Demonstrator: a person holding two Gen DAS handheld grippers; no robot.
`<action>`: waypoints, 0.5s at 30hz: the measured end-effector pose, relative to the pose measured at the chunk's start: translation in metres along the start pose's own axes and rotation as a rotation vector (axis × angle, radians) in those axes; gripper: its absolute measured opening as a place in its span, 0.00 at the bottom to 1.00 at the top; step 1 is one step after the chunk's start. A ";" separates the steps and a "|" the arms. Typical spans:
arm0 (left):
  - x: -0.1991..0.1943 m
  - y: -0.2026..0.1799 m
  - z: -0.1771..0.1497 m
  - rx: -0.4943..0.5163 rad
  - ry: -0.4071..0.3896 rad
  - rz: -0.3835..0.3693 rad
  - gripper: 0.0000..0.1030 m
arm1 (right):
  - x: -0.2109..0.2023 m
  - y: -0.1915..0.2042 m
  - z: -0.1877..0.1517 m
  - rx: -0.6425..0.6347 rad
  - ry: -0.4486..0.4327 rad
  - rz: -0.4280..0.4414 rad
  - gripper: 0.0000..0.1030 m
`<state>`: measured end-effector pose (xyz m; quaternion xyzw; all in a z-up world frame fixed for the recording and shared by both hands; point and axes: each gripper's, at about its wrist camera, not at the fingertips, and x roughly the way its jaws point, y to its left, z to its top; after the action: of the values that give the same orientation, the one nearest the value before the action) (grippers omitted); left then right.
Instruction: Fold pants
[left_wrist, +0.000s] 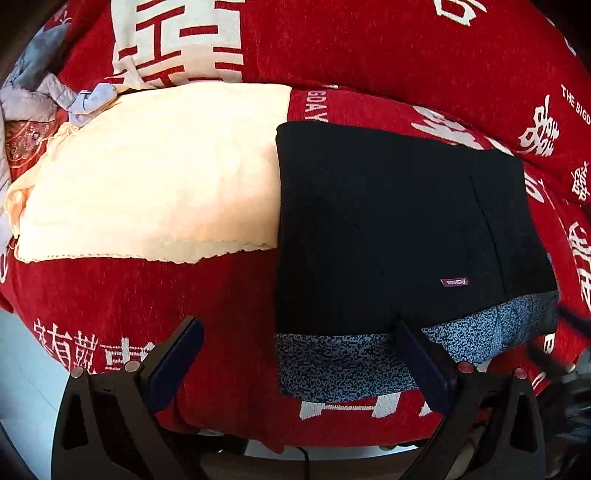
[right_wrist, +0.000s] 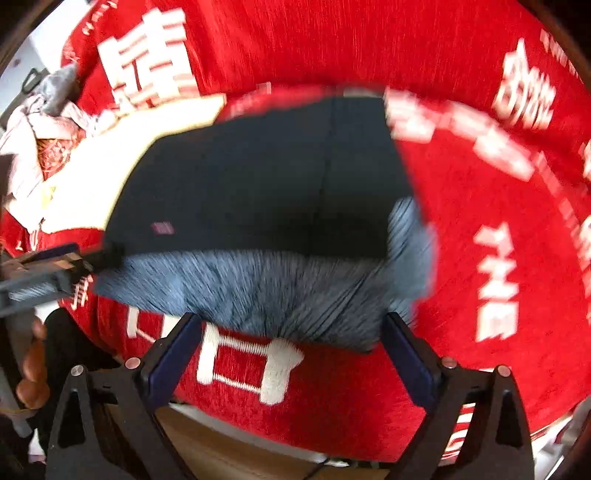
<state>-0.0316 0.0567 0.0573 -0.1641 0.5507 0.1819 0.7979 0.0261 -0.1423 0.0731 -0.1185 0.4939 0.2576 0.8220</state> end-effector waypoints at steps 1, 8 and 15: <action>0.002 0.000 0.001 -0.003 0.003 -0.001 1.00 | -0.010 0.002 0.004 -0.011 -0.029 -0.015 0.96; 0.005 -0.004 0.000 -0.005 0.002 0.004 1.00 | 0.002 0.011 0.066 -0.076 -0.086 0.027 0.96; 0.010 -0.003 -0.001 -0.010 0.011 -0.012 1.00 | 0.099 0.002 0.109 -0.015 0.133 0.024 0.97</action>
<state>-0.0277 0.0550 0.0477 -0.1727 0.5533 0.1789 0.7950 0.1442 -0.0612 0.0397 -0.1355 0.5471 0.2626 0.7832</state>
